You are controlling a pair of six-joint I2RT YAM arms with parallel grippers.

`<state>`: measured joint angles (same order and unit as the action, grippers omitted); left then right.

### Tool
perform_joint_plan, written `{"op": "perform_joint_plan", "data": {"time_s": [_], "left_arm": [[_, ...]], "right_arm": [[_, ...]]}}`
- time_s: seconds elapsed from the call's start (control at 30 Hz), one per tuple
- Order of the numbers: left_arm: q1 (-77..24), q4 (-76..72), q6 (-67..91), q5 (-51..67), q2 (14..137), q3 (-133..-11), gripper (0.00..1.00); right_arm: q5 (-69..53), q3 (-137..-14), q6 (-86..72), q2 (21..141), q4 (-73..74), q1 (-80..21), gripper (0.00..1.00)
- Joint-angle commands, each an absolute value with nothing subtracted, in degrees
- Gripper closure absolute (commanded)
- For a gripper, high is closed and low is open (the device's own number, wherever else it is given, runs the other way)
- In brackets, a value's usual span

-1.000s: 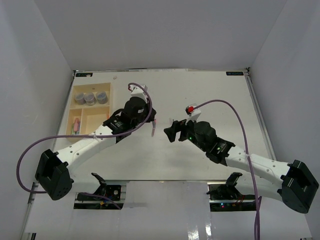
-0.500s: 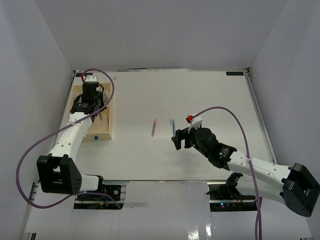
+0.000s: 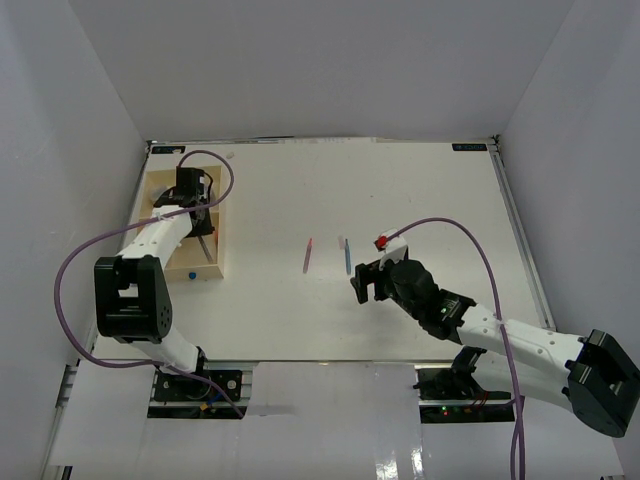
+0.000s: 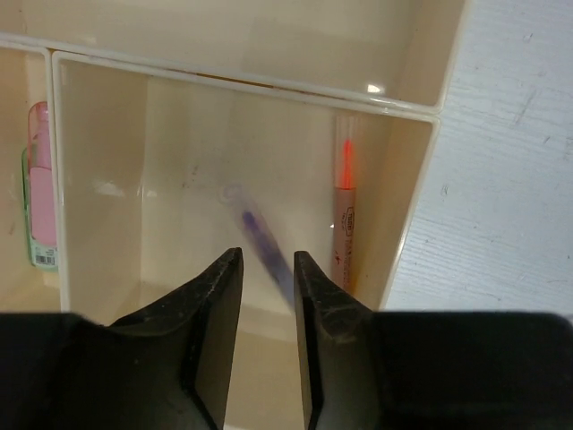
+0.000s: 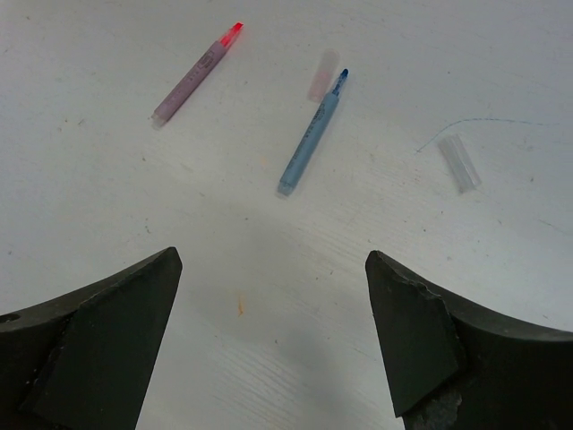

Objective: Sort the stationery into containers
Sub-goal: Place the pen in the storage box, then pick up the pen from the center of the board.

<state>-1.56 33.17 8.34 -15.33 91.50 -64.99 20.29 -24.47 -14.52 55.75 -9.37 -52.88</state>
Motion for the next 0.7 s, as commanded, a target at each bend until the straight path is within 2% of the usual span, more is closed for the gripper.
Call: {"op": "perform_joint_plan", "data": {"time_s": [0.0,0.13,0.27,0.37,0.6,0.67], "left_arm": [[-1.23,33.05,8.70,-14.06,89.47,-66.18,0.59],[-1.23,33.05,9.32,-12.48,87.63,-66.44,0.44],[-1.23,34.10,9.93,-10.99,84.91,-67.67,0.35],[-1.23,35.24,11.25,-8.88,82.80,-68.99,0.32],[-1.23,29.72,14.24,-0.18,69.56,-66.63,0.17],[-1.23,22.79,14.33,4.12,65.50,-60.93,0.14]], "right_arm": [[22.76,-24.96,-14.32,55.54,-8.97,-52.47,0.10],[23.55,-26.54,-15.47,57.13,-7.13,-52.12,0.10],[25.13,-28.12,-16.35,59.40,-5.80,-51.94,0.10],[25.66,-30.49,-16.52,61.69,-3.97,-51.59,0.08],[27.25,-39.89,-18.46,74.78,2.17,-51.50,0.00],[27.42,-43.39,-19.42,78.99,3.33,-51.50,0.07]]}}
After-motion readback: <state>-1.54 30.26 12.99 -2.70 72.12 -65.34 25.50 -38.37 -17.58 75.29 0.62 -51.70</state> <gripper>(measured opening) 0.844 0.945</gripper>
